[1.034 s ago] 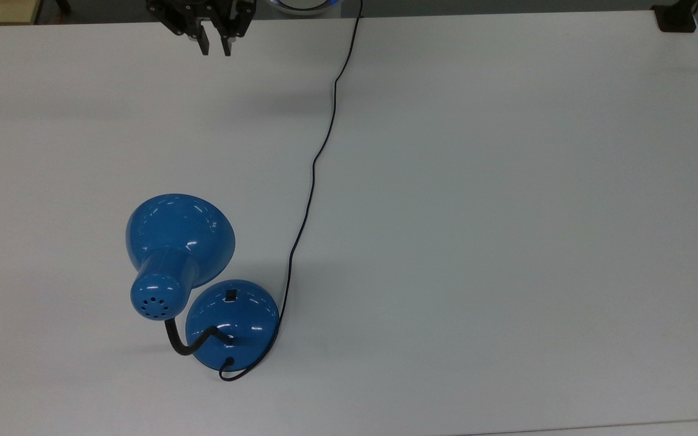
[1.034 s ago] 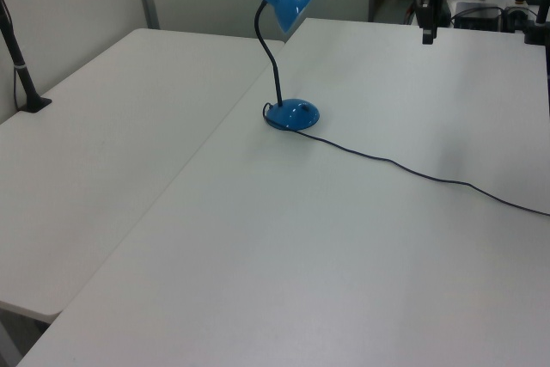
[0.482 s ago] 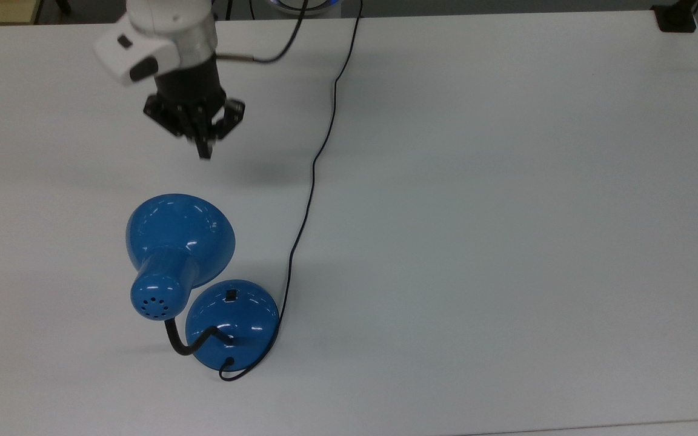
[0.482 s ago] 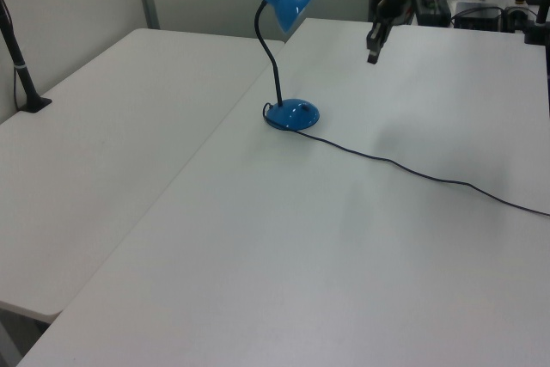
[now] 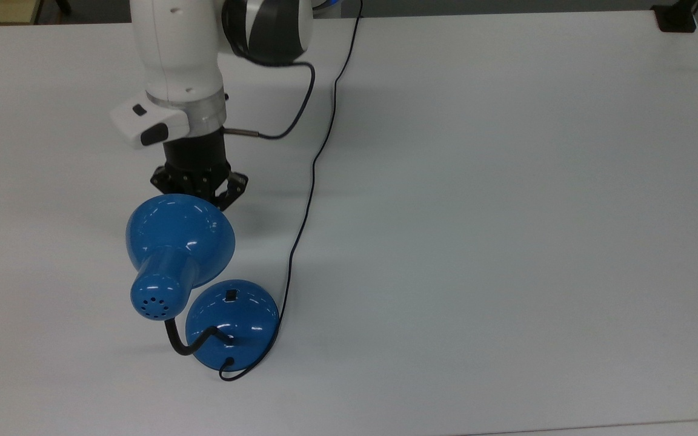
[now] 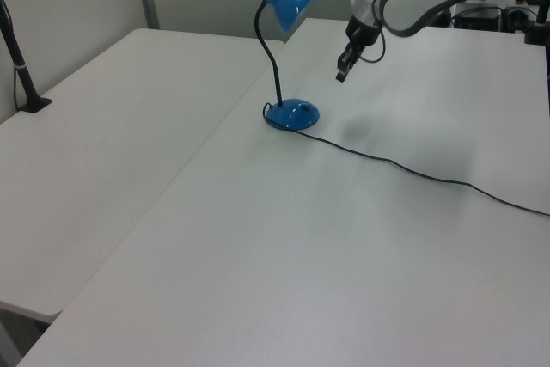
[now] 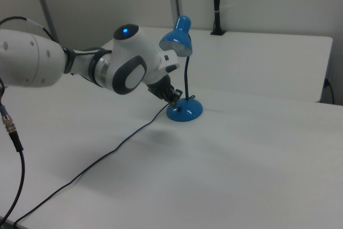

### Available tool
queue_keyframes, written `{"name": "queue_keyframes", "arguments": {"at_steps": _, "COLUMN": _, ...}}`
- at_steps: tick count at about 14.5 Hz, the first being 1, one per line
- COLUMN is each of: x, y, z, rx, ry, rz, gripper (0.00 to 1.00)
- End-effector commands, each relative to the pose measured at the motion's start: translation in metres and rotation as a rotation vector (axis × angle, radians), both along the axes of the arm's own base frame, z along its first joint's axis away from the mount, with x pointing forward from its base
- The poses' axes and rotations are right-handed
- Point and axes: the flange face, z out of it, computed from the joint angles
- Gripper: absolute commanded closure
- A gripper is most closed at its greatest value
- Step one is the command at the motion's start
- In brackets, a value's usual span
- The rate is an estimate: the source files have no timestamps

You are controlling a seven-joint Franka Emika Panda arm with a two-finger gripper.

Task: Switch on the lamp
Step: 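Move the gripper down toward the switch on the blue lamp base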

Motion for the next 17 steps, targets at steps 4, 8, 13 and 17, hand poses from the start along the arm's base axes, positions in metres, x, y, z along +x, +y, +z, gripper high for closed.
{"name": "queue_keyframes", "arguments": {"at_steps": 4, "x": 0.033, "y": 0.004, "z": -0.034, "rx": -0.025, "ry": -0.112, "rz": -0.017, "gripper": 1.0}}
{"name": "queue_keyframes", "arguments": {"at_steps": 8, "x": 0.047, "y": 0.009, "z": -0.047, "rx": -0.03, "ry": -0.114, "rz": -0.011, "gripper": 1.0}}
{"name": "queue_keyframes", "arguments": {"at_steps": 13, "x": 0.06, "y": 0.026, "z": -0.066, "rx": -0.042, "ry": -0.104, "rz": 0.02, "gripper": 1.0}}
{"name": "queue_keyframes", "arguments": {"at_steps": 17, "x": 0.063, "y": 0.035, "z": -0.076, "rx": -0.048, "ry": -0.096, "rz": 0.037, "gripper": 1.0}}
